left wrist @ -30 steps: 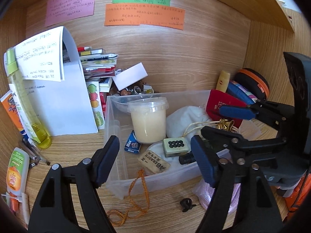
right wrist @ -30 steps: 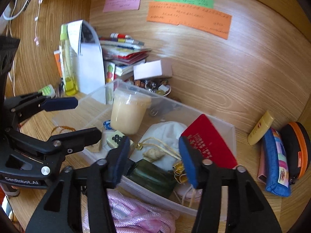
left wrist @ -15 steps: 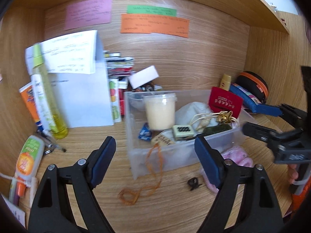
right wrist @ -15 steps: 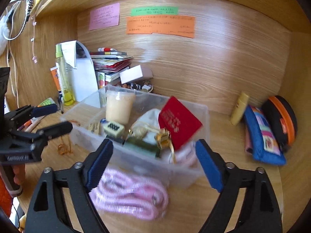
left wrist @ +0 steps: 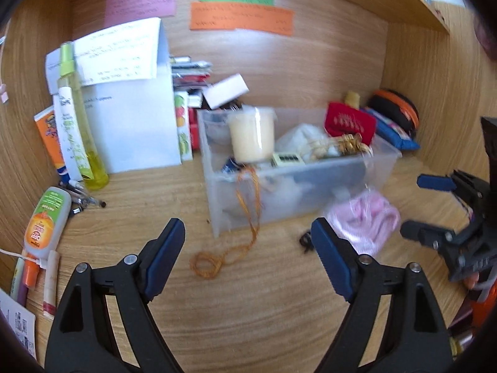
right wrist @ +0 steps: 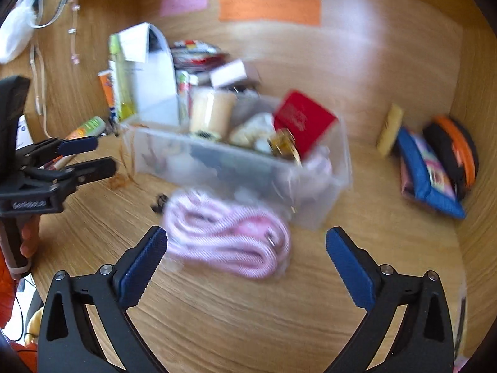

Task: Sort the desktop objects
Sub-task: 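Withdraw both tools and move toward the pink rope bag and black clip, then grasp the black hair clip with the left tool while the right grasps the pink rope bag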

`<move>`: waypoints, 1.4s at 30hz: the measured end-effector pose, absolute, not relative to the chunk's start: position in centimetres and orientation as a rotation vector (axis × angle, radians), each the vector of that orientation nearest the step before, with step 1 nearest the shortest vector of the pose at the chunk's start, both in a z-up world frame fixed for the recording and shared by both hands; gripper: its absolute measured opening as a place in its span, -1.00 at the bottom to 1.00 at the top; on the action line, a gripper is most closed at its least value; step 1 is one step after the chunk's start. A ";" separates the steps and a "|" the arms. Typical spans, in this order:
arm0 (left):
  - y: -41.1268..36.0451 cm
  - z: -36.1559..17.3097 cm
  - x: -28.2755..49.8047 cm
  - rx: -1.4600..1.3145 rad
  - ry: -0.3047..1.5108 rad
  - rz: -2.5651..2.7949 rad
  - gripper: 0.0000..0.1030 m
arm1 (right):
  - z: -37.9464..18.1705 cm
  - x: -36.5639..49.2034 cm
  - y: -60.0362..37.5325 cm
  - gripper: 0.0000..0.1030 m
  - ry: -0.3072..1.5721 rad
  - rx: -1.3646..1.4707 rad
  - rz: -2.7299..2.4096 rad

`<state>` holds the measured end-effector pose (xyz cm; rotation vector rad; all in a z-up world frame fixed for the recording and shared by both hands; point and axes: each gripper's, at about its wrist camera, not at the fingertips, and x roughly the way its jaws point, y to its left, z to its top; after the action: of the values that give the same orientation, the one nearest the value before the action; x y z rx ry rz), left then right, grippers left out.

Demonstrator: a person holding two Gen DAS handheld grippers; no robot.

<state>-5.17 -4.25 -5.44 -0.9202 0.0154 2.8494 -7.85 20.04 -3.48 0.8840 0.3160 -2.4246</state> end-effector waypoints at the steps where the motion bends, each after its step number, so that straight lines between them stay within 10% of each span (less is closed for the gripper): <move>1: -4.1 -5.5 -5.0 -0.924 0.027 2.838 0.60 | -3.7 -8.0 20.5 0.98 0.310 0.901 -2.426; 19: 1.4 -8.8 -8.7 -1.214 0.200 2.564 -0.38 | -6.4 -11.2 20.9 0.98 0.497 1.077 -2.161; 42: -0.4 -7.5 -8.5 -1.111 0.113 2.586 -0.63 | -6.3 -11.1 15.5 0.78 0.599 1.044 -2.052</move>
<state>-8.48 -0.40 -7.54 -1.1110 0.1133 2.5864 -11.10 15.50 -6.32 1.0443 0.5985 -2.0516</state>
